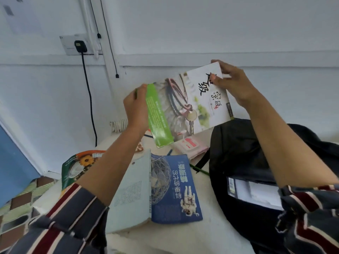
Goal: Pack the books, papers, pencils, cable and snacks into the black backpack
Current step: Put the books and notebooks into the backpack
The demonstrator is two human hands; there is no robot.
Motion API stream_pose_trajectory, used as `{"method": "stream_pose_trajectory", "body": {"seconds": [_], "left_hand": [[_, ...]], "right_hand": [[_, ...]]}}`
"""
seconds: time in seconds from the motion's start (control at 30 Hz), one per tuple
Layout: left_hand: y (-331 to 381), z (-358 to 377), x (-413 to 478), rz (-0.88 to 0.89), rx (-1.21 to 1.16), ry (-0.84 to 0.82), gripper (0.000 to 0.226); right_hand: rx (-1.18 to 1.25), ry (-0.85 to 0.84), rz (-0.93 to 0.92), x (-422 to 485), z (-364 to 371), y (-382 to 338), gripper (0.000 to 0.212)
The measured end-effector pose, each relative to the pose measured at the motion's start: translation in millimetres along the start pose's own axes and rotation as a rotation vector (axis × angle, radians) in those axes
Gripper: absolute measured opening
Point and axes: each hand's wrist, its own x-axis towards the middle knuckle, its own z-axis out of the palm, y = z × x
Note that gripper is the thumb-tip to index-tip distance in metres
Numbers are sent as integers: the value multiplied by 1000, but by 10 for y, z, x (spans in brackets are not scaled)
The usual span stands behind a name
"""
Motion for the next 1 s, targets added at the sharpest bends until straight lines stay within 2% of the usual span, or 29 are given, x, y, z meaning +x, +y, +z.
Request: {"method": "stream_pose_trajectory", "body": {"seconds": [0.07,0.13,0.23,0.33,0.4,0.5,0.6,0.67,0.73,0.87,1.0], "left_hand": [[8,-4,-25,-91,1,-34,36],[21,29,-89,-168,10,-87,33],[25,83,-194,-256,23,-183,27],[-1,159,-349,-189,52,-271,7],[12,168,-552,-136,76,-352,21],[-4,100,-914,-16,71,-640,38],[-67,41,-1151,80,243,-833,39],[-55,33,-1252,29,194,-864,38],[-33,31,-1359,-30,146,-881,43],[-100,106,-1573,-98,142,-973,48],[-277,338,-1804,-123,286,-1182,57]], "right_hand": [[149,-75,49,-230,-42,-24,57],[154,-54,14,-447,-80,-52,60],[70,101,-57,-746,-114,-69,60],[171,228,-60,-1083,-192,-37,58],[219,291,-33,-1329,-228,-57,56],[232,401,25,-1683,-255,-72,48],[339,511,117,-2020,-260,-100,32],[393,535,173,-2241,-266,-123,23],[401,482,236,-2482,-297,-149,24],[309,338,357,-2936,-419,-89,40],[366,495,449,-3257,-580,46,45]]}}
